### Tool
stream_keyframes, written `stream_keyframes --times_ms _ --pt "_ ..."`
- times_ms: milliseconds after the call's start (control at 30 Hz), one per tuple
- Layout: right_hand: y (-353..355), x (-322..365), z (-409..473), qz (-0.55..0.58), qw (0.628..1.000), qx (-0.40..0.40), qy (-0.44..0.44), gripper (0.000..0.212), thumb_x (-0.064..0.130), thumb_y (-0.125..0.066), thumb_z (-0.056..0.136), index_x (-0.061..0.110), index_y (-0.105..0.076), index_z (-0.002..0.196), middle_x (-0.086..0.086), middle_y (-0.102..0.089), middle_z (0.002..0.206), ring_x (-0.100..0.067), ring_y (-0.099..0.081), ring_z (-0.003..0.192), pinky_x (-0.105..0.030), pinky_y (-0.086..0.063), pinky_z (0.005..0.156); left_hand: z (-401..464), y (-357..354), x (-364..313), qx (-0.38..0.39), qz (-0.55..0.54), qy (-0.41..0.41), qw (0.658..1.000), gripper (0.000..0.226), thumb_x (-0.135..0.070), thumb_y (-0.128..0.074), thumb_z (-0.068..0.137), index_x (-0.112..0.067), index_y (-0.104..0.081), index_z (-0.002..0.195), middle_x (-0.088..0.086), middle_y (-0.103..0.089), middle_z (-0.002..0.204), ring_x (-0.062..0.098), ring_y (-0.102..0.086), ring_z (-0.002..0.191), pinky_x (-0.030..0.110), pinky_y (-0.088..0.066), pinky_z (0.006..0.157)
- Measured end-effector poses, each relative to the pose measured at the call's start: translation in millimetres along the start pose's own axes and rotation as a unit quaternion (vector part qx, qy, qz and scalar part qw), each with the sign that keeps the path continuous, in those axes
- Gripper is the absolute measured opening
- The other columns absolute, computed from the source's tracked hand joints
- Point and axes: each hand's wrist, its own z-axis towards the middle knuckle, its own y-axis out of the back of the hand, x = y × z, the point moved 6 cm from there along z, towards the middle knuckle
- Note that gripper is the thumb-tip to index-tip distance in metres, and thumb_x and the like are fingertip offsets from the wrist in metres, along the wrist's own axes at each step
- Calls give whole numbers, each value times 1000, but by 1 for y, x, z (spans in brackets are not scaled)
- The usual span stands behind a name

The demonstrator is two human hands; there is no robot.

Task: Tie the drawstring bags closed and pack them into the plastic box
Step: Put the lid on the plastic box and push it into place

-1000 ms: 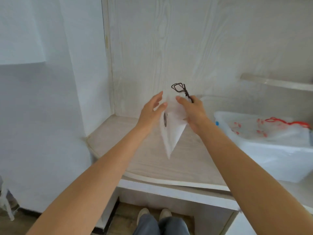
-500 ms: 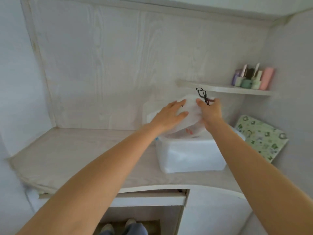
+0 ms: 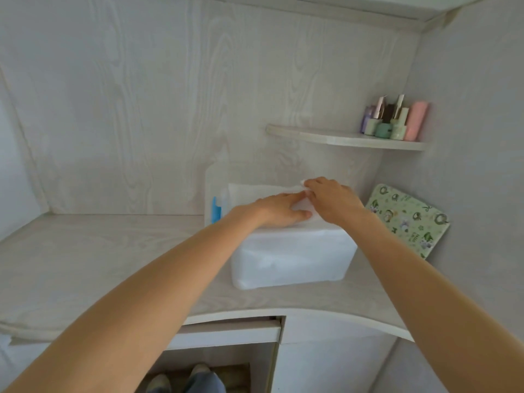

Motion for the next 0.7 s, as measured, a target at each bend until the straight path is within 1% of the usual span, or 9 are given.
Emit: stream_keyframes --times_ms 133,233,300,367,433,500,567,633,700 --pt "-16 -8 1 -63 996 62 -7 35 25 -28 101 18 -45 132 -3 -43 138 -26 -47 120 -38 -37 92 -3 7 17 3 37 38 999 68 -59 -42 90 -31 -18 148 0 -26 154 24 -28 139 39 -24 113" --pt "-26 -8 4 -37 987 156 -23 33 25 -29 100 17 -53 121 -6 -52 126 -26 -52 111 -35 -39 84 -5 5 24 51 72 65 994 67 -62 -42 88 -35 -24 146 -4 -26 153 23 -28 139 39 -25 113" --pt "-31 -5 4 -33 976 216 -23 35 25 -30 100 16 -51 126 -6 -53 127 -25 -52 113 -31 -37 85 -3 3 27 80 81 74 991 65 -65 -41 86 -37 -28 144 -7 -27 153 21 -29 139 41 -25 113" --pt "-32 -2 5 -46 970 236 -23 36 23 -32 99 16 -50 128 -5 -53 128 -24 -51 112 -28 -35 81 -1 2 28 84 80 74 990 64 -65 -43 85 -37 -33 142 -7 -31 151 20 -32 137 40 -28 111" --pt "-31 -1 8 -38 974 222 -29 33 22 -37 96 16 -53 124 -5 -56 124 -24 -52 106 -28 -37 79 -2 11 29 49 71 76 993 63 -61 -49 85 -34 -36 141 -4 -34 149 21 -34 135 38 -31 109" --pt "-23 0 13 -23 980 193 -50 33 23 -44 93 17 -54 124 -4 -54 126 -25 -51 112 -34 -40 90 -5 26 32 -7 36 69 997 58 -52 -54 87 -29 -41 139 0 -38 147 23 -37 133 33 -33 106" --pt "-9 5 20 -25 986 148 -75 31 27 -50 91 19 -56 120 -2 -52 124 -27 -48 118 -50 -29 104 -8 46 41 -67 -5 62 996 50 -40 -55 90 -22 -46 135 4 -43 142 24 -41 129 30 -34 102" --pt "12 18 31 -47 992 81 -80 23 26 -49 91 18 -58 110 -2 -54 117 -28 -49 115 -58 -19 105 -10 69 59 -133 -23 72 988 42 -31 -54 92 -17 -50 131 7 -48 137 24 -45 125 29 -37 98" --pt "27 32 37 -50 997 18 -63 19 21 -44 91 16 -57 104 -5 -57 112 -27 -52 108 -49 -28 99 -11 82 74 -181 -34 85 979 37 -27 -52 92 -15 -52 128 9 -51 134 25 -50 120 31 -40 98"
